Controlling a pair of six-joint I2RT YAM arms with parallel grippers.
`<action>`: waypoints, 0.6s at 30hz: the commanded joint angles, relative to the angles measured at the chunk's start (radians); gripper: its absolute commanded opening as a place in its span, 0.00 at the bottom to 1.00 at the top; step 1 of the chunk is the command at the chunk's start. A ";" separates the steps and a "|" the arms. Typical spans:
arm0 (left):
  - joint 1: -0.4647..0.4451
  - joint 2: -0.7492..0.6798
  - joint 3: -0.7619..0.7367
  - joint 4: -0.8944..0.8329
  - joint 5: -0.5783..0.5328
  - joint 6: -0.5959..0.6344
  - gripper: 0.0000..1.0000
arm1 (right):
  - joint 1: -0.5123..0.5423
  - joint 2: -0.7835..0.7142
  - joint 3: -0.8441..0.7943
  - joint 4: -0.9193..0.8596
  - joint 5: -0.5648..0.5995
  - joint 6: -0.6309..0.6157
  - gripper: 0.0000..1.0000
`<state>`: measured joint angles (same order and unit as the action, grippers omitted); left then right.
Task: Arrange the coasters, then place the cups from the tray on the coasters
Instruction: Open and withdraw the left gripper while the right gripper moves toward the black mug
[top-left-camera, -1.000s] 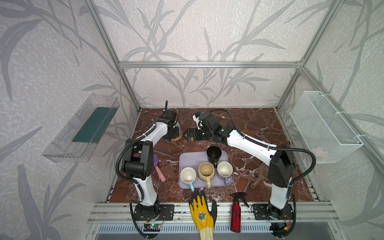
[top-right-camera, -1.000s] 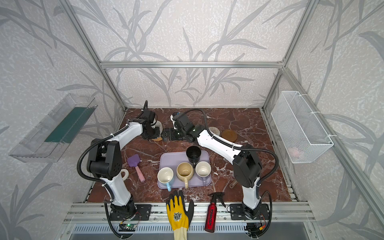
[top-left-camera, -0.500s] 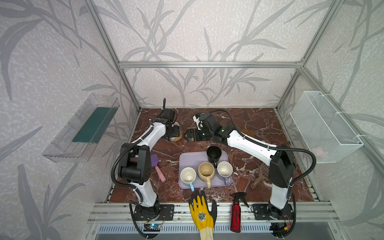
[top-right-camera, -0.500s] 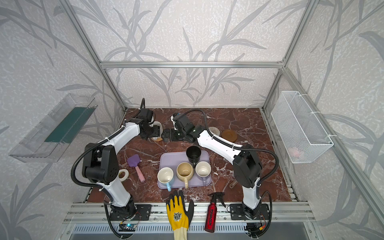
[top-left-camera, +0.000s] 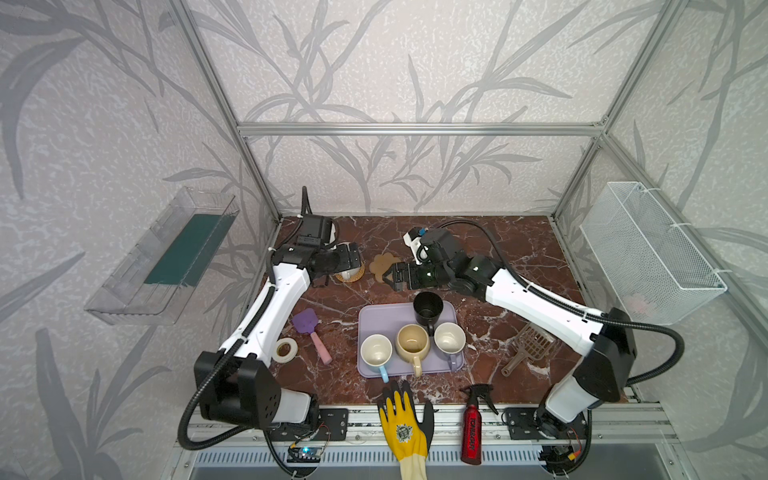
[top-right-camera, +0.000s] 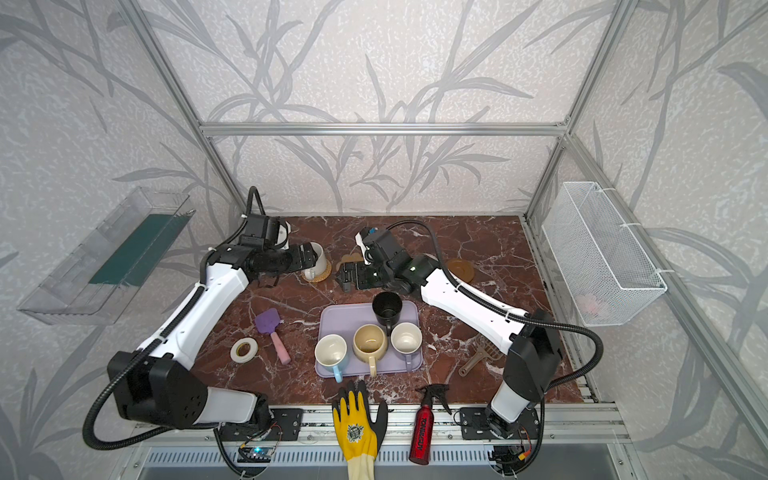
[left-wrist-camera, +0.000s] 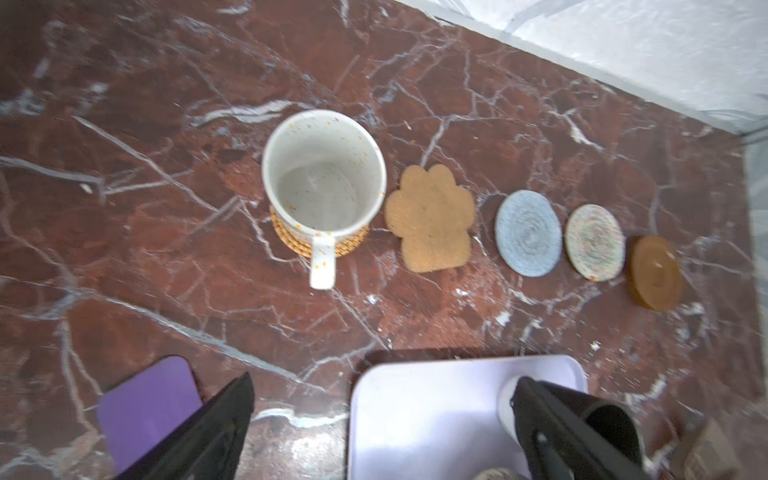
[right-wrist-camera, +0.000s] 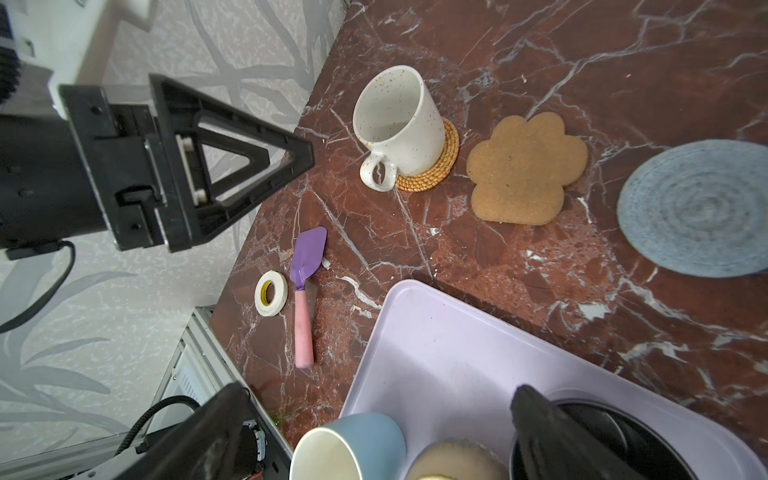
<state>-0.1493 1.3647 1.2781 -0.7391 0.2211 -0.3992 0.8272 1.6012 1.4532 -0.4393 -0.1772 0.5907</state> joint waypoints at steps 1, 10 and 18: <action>0.002 -0.074 -0.046 -0.034 0.218 -0.064 1.00 | -0.003 -0.084 -0.055 -0.086 0.041 -0.028 0.99; 0.000 -0.289 -0.229 0.053 0.478 -0.198 0.99 | 0.000 -0.198 -0.171 -0.214 0.080 -0.064 0.99; -0.036 -0.438 -0.441 0.264 0.549 -0.405 0.99 | 0.013 -0.205 -0.210 -0.285 0.202 -0.104 0.90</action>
<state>-0.1703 0.9577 0.8749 -0.5739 0.7170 -0.7086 0.8333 1.4059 1.2453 -0.6712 -0.0402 0.5175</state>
